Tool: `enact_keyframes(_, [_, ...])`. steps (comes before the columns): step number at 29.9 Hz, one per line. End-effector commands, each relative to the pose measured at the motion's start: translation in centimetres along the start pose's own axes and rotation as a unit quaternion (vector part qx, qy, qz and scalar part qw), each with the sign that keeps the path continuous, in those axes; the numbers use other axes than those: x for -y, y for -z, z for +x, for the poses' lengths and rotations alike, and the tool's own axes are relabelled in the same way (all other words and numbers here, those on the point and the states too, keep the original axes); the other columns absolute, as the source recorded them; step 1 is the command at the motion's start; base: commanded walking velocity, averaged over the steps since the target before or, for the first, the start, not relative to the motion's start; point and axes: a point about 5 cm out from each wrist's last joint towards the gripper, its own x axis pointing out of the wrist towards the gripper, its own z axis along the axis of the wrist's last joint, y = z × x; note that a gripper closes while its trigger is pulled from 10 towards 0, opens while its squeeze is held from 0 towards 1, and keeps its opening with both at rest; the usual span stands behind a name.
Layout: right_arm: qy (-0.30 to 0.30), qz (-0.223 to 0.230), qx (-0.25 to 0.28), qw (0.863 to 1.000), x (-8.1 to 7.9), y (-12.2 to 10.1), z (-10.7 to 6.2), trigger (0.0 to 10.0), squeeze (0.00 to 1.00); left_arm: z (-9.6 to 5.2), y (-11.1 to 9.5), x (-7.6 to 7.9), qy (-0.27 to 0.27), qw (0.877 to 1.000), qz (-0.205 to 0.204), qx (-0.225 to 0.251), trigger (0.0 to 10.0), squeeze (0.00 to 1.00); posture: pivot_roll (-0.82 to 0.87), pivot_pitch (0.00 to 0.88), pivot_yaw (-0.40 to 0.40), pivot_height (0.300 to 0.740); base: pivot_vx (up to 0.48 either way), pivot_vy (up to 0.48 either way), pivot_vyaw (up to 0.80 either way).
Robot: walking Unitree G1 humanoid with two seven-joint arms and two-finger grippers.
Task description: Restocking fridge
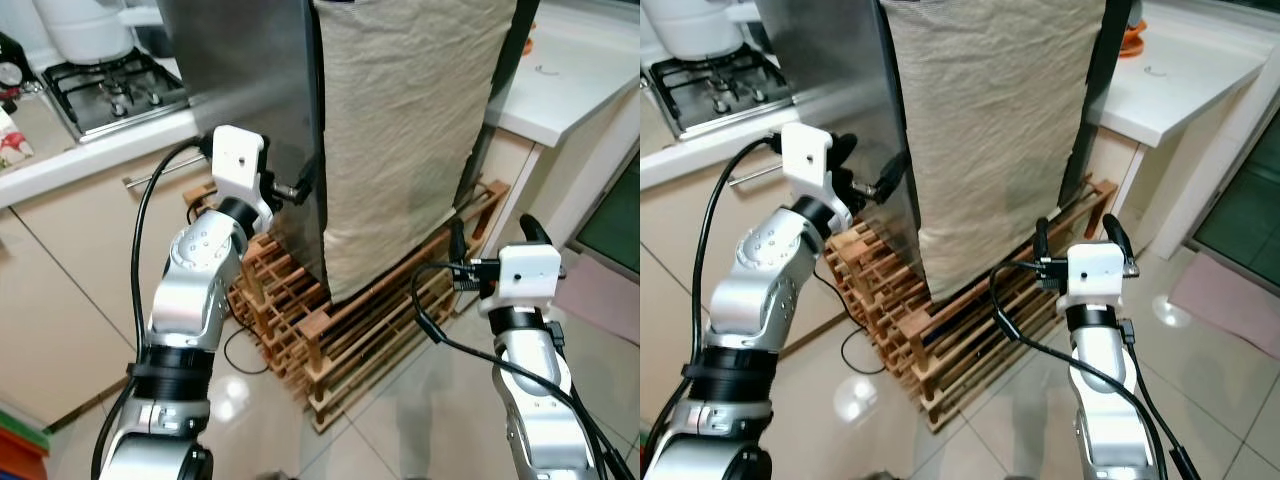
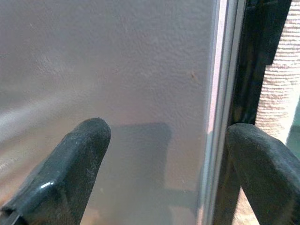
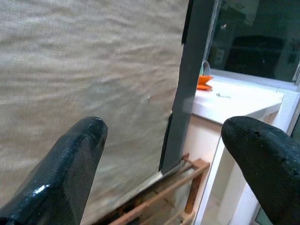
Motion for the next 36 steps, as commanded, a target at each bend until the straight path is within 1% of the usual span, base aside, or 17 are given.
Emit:
enact_keyframes(1, [0.003, 0.002, -0.002, 1.0, 0.4, 0.0, -0.1, 10.0, 0.0, -0.1, -0.7, 0.7, 0.036, 0.999, 0.006, -0.007, 10.0, 0.0, -0.13, 0.0, 0.079, 0.74, 0.0, 0.0, 0.0])
enact_keyframes(4, [0.003, 0.0, -0.005, 1.0, 0.6, 0.1, -0.2, 10.0, 0.0, -0.5, -0.5, 0.6, 0.047, 0.999, 0.013, -0.021, 10.0, 0.0, -0.13, 0.0, 0.076, 0.74, 0.0, 0.0, 0.0])
enact_keyframes(6, [0.0, -0.003, -0.012, 1.0, 0.8, 0.5, -0.4, 10.0, 0.0, -1.6, 0.7, -0.2, 0.058, 0.996, 0.029, -0.056, 10.0, 0.0, -0.13, 0.0, 0.07, 0.74, 0.0, 0.0, 0.0])
enact_keyframes(8, [-0.001, -0.003, -0.013, 1.0, 0.8, 0.5, -0.4, 10.0, 0.0, -1.8, 1.0, -0.4, 0.058, 0.996, 0.032, -0.063, 10.0, 0.0, -0.13, 0.0, 0.07, 0.74, 0.0, 0.0, 0.0])
enact_keyframes(9, [-0.002, -0.004, -0.015, 1.0, 0.8, 0.6, -0.4, 10.0, 0.0, -2.3, 1.9, -1.5, 0.038, 0.995, 0.041, -0.082, 10.0, 0.0, -0.12, 0.0, 0.064, 0.74, 0.0, 0.0, 0.0])
enact_keyframes(10, [-0.002, -0.004, -0.015, 1.0, 0.8, 0.6, -0.4, 10.0, 0.0, -2.3, 1.9, -1.5, 0.038, 0.995, 0.041, -0.082, 10.0, 0.0, -0.12, 0.0, 0.064, 0.74, 0.0, 0.0, 0.0])
enact_keyframes(11, [-0.005, -0.005, -0.018, 1.0, 0.8, 0.8, -0.4, 10.0, 0.0, -3.1, 3.2, -3.2, 0.0, 0.993, 0.056, -0.107, 10.0, 0.0, -0.11, 0.0, 0.055, 0.74, 0.0, 0.0, 0.0])
enact_keyframes(12, [-0.005, -0.005, -0.018, 1.0, 0.8, 0.8, -0.4, 10.0, 0.0, -3.1, 3.2, -3.2, 0.0, 0.993, 0.056, -0.107, 10.0, 0.0, -0.11, 0.0, 0.055, 0.74, 0.0, 0.0, 0.0])
enact_keyframes(14, [-0.01, -0.006, -0.02, 1.0, 0.7, 1.0, -0.4, 10.0, 0.0, -3.5, 3.6, -3.9, -0.022, 0.992, 0.06, -0.111, 10.0, 0.0, -0.11, 0.0, 0.048, 0.74, 0.0, 0.0, 0.0])
enact_keyframes(16, [-0.014, -0.006, -0.021, 1.0, 0.7, 1.0, -0.3, 10.0, 0.0, -3.5, 3.2, -3.4, -0.014, 0.994, 0.047, -0.102, 10.0, 0.0, -0.1, 0.0, 0.041, 0.74, 0.0, 0.0, 0.0])
enact_keyframes(18, [-0.017, -0.007, -0.021, 1.0, 0.6, 1.0, -0.2, 10.0, 0.0, -3.3, 2.6, -1.9, 0.027, 0.995, 0.027, -0.088, 10.0, 0.0, -0.1, 0.0, 0.037, 0.74, 0.0, 0.0, 0.0])
enact_keyframes(19, [-0.021, -0.008, -0.022, 1.0, 0.6, 1.0, -0.1, 10.0, 0.0, -3.2, 2.2, -0.3, 0.074, 0.994, 0.007, -0.079, 10.0, 0.0, -0.1, 0.0, 0.034, 0.74, 0.0, 0.0, 0.0])
enact_keyframes(20, [-0.021, -0.008, -0.022, 1.0, 0.6, 1.0, -0.1, 10.0, 0.0, -3.2, 2.2, -0.3, 0.074, 0.994, 0.007, -0.079, 10.0, 0.0, -0.1, 0.0, 0.034, 0.74, 0.0, 0.0, 0.0])
enact_keyframes(21, [-0.022, -0.009, -0.022, 0.999, 0.6, 1.1, -0.1, 10.0, 0.0, -3.1, 1.9, 0.9, 0.106, 0.992, -0.005, -0.071, 10.0, 0.0, -0.11, 0.0, 0.033, 0.74, 0.0, 0.0, 0.0])
enact_keyframes(24, [-0.02, -0.009, -0.022, 1.0, 0.8, 1.1, -0.1, 10.0, 0.0, -3.2, 1.7, 2.4, 0.154, 0.986, -0.025, -0.066, 10.0, 0.0, -0.11, 0.0, 0.034, 0.74, 0.0, 0.0, 0.0])
enact_keyframes(31, [-0.014, -0.01, -0.028, 0.999, 1.2, 1.3, -0.2, 10.0, 0.0, -3.2, 0.9, 3.0, 0.177, 0.982, -0.036, -0.062, 10.0, 0.0, -0.12, 0.0, 0.039, 0.74, 0.0, 0.0, 0.0])
enact_keyframes(36, [-0.013, -0.01, -0.03, 0.999, 1.2, 1.4, -0.2, 10.0, 0.0, -2.9, 0.6, 3.2, 0.171, 0.983, -0.043, -0.058, 10.0, 0.0, -0.12, 0.0, 0.039, 0.74, 0.0, 0.0, 0.0])
